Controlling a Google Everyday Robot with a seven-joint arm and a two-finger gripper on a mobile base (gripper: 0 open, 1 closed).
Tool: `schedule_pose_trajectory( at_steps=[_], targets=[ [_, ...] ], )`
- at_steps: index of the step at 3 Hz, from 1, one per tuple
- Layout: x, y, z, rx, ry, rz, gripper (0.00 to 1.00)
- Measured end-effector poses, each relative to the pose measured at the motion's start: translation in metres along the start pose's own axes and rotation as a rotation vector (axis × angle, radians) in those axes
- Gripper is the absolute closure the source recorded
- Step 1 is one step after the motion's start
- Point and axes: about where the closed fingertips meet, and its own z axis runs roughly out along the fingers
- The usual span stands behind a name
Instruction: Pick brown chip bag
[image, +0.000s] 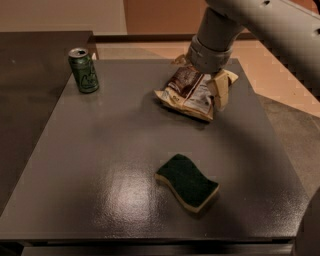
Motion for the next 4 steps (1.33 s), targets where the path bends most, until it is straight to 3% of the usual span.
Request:
schedule_pose_trajectory(
  at_steps=[2, 4],
  targets=[
    [0.006, -0.006, 0.017, -0.074, 0.075, -0.054, 0.0],
    [0.02, -0.006, 0.02, -0.111, 0.13, -0.07, 0.41]
  ],
)
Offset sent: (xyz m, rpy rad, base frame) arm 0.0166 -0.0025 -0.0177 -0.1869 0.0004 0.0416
